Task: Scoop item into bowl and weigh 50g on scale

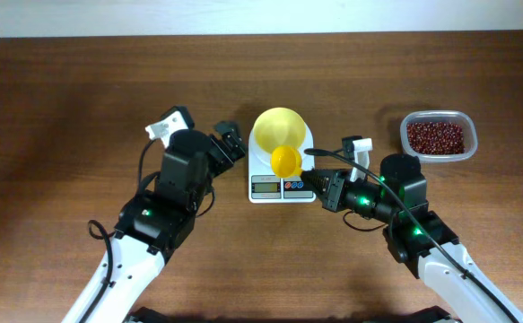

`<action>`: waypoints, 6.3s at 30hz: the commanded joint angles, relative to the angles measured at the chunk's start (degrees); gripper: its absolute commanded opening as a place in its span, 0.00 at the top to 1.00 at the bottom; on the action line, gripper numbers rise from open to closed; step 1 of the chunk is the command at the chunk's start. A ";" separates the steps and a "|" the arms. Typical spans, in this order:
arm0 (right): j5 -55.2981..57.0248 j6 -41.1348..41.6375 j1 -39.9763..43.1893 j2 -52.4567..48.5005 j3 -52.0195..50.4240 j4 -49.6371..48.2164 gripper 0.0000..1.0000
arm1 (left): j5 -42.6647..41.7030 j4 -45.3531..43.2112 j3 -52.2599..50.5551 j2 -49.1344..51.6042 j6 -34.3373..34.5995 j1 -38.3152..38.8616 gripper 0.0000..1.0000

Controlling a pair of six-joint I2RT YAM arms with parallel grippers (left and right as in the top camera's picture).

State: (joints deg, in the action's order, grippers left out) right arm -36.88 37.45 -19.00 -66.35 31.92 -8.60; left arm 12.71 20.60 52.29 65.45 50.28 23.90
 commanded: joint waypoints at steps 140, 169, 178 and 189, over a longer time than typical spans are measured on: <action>22.58 -5.70 12.39 10.14 0.57 -4.00 0.96 | -10.32 -11.17 3.58 39.01 -57.90 15.61 1.00; 22.58 -5.70 12.39 9.29 0.57 -4.00 0.96 | -12.31 -11.98 3.58 40.63 -61.33 15.58 1.00; 22.58 -5.70 12.39 9.29 0.57 -4.02 0.96 | -12.26 -10.29 3.61 40.74 -61.33 15.58 1.00; 23.52 -5.46 12.39 9.29 0.57 -4.20 0.96 | -12.52 4.37 3.91 19.21 -58.49 15.58 1.00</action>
State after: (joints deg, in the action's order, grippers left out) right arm -14.81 32.34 -7.05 -56.84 31.92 -12.40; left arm 0.69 21.91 56.25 93.23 -9.15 39.29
